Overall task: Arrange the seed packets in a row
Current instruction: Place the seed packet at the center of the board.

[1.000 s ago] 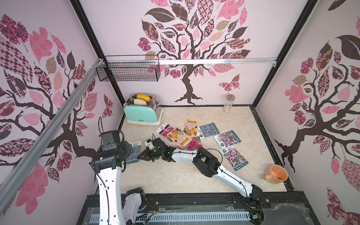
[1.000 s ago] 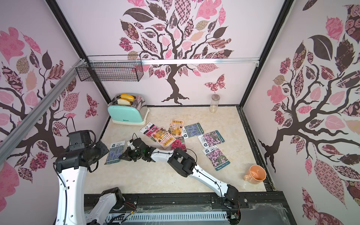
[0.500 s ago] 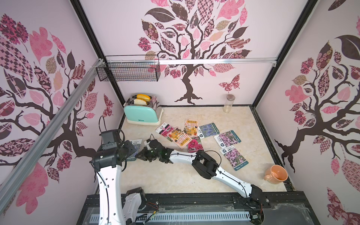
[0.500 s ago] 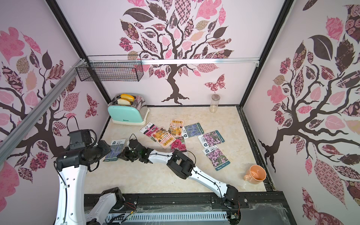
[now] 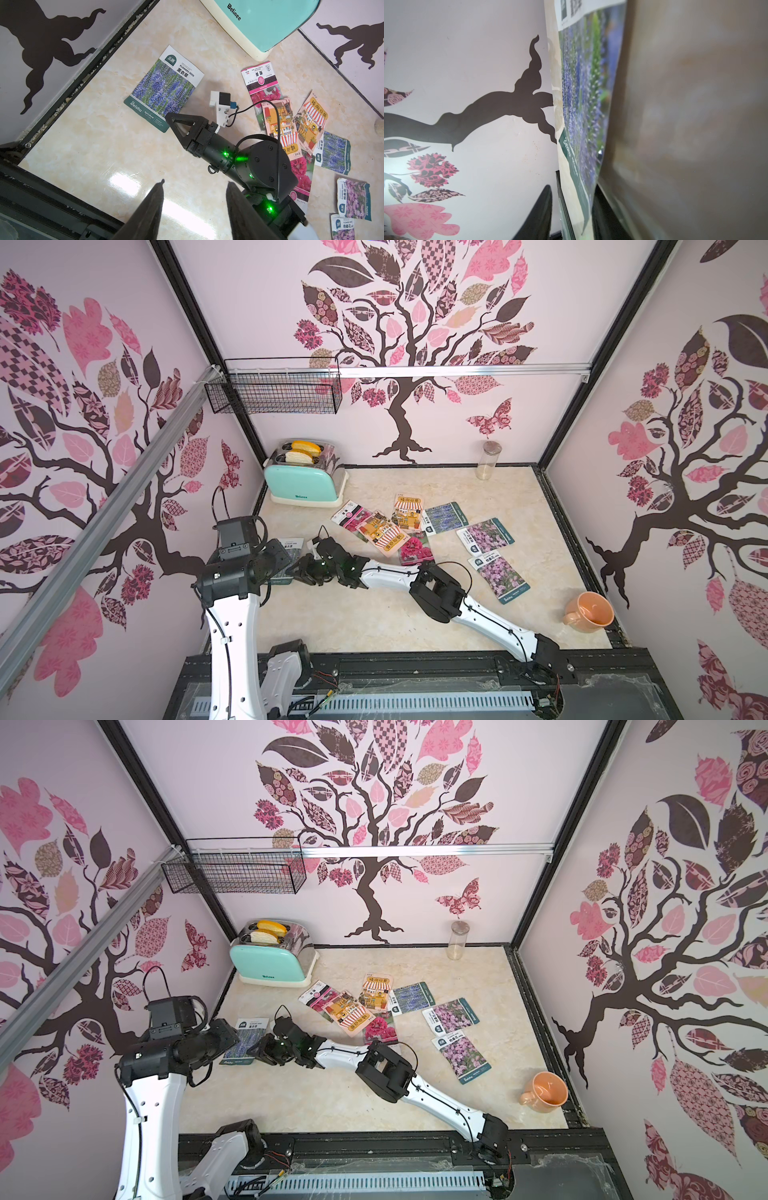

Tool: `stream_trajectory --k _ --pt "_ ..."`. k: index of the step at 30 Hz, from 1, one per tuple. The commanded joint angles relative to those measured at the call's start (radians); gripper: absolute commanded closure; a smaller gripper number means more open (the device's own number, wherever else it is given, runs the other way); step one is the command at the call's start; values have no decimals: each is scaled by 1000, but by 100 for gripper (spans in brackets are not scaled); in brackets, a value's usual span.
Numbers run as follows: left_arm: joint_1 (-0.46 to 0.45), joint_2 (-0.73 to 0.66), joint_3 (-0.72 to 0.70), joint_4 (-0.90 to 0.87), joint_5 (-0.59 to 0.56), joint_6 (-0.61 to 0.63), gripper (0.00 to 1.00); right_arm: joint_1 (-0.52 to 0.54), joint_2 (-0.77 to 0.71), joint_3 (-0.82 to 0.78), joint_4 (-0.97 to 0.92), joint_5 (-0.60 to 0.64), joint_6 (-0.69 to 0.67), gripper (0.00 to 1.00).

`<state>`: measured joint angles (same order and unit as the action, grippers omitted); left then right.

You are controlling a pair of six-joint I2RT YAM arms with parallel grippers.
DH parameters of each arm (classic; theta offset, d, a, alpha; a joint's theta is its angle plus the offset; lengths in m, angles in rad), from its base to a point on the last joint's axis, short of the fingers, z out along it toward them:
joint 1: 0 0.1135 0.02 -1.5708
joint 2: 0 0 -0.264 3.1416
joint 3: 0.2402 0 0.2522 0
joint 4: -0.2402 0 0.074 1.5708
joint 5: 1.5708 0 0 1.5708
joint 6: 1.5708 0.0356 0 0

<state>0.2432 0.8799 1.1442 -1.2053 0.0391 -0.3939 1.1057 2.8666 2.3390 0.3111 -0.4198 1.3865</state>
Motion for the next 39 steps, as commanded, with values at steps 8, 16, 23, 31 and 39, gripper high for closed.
stream_trajectory --k 8,16,23,31,39 --pt "-2 -4 12 16 -1 7 47 9 2 1 -268 74 -73 33" --pt "-2 -5 14 13 15 4 46 6 -81 -16 -469 195 -176 17" --pt "-2 -2 20 8 15 4 46 13 -118 -89 -435 194 -138 17" --pt "-5 -4 20 4 17 7 45 -11 -256 -279 -406 304 -214 17" --pt "-8 -61 -36 134 322 -33 41 -195 -661 -738 -369 308 -450 20"
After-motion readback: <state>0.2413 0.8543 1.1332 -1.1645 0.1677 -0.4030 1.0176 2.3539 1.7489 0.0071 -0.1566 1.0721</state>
